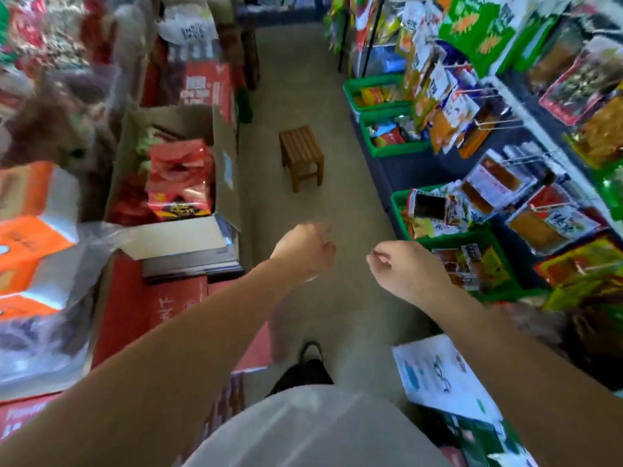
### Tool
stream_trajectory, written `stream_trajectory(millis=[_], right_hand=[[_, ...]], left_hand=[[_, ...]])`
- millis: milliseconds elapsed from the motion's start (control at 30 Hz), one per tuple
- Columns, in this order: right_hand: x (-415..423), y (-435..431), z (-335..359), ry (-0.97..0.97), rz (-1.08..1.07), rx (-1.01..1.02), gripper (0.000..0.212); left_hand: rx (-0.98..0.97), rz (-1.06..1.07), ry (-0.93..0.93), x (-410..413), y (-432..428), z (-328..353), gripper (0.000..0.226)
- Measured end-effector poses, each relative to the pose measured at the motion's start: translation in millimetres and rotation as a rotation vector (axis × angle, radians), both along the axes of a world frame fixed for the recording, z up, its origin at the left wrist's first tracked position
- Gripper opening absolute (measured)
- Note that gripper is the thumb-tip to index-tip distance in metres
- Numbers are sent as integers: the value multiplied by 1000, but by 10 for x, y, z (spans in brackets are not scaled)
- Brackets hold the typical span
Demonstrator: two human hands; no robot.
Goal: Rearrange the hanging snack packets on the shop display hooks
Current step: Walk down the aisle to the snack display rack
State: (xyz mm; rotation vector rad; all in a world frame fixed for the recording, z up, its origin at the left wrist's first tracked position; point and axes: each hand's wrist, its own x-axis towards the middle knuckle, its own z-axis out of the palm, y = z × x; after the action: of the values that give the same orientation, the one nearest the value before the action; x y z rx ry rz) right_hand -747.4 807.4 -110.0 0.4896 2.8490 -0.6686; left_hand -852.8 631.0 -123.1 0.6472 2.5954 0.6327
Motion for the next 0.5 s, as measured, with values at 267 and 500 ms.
stream_trajectory(millis=[267, 500], right_hand=[[-1544, 945, 172, 90, -49, -111, 32], [-3017, 1961, -71, 74, 12, -104, 28]], left_hand=[[-77, 40, -6, -1522, 797, 147, 40], [-68, 66, -36, -2968, 1710, 22, 40]])
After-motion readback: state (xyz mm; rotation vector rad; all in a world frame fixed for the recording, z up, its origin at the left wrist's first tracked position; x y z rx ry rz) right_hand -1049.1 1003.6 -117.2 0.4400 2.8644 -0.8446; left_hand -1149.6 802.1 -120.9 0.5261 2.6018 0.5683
